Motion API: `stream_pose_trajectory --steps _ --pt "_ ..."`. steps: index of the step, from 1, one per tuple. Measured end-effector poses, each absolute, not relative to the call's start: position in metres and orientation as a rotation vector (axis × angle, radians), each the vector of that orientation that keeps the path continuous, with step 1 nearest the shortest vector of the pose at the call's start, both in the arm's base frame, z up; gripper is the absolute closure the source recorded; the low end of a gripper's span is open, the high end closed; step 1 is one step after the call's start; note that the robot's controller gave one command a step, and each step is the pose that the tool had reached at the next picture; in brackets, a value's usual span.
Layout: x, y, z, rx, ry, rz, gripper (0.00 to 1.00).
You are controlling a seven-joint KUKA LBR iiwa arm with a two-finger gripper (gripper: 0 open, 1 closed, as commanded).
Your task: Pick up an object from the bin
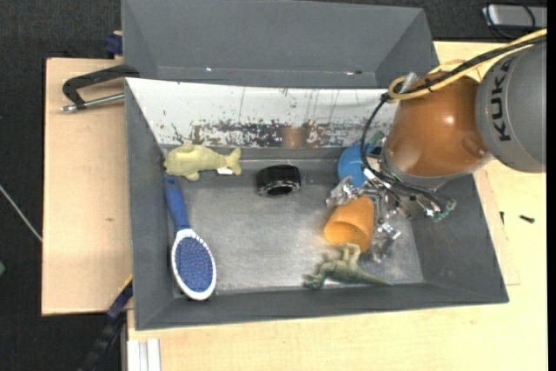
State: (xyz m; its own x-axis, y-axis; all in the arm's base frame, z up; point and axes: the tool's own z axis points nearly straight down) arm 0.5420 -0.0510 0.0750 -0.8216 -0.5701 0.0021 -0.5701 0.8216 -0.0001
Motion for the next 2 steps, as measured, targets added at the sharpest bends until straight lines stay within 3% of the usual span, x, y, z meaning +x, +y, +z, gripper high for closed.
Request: stream_pose_trajectory --steps 1,2 --pt "0.542 -0.051 0.076 0.938 -2.999 0.001 1.0" --pt "0.55 -0.051 0.193 0.997 -2.994 0.007 1.0"
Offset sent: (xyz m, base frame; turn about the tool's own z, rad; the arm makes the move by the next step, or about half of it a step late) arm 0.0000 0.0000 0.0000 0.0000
